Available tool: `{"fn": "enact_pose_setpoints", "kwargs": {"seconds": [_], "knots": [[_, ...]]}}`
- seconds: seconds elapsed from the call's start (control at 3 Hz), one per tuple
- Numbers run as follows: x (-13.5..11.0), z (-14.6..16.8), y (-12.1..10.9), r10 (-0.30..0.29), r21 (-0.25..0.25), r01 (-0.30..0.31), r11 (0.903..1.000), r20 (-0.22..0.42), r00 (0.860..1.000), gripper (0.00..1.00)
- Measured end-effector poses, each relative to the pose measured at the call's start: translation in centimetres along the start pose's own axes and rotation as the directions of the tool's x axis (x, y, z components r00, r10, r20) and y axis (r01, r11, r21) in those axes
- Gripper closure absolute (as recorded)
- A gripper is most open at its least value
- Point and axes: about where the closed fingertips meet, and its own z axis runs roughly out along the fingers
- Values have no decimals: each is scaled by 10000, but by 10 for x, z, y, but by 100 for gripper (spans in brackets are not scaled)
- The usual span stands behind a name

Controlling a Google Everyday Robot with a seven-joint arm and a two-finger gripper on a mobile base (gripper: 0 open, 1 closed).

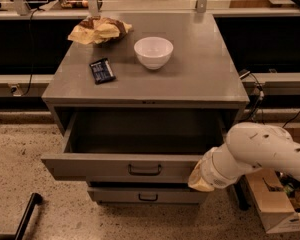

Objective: Close top drawer

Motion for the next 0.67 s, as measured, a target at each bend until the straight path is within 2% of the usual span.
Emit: {"fn": "enact_pose_setpoints", "kwargs": {"seconds": [0.67], "knots": [[-7,3,-62,-28,444,27,9990,27,10000,100]]}}
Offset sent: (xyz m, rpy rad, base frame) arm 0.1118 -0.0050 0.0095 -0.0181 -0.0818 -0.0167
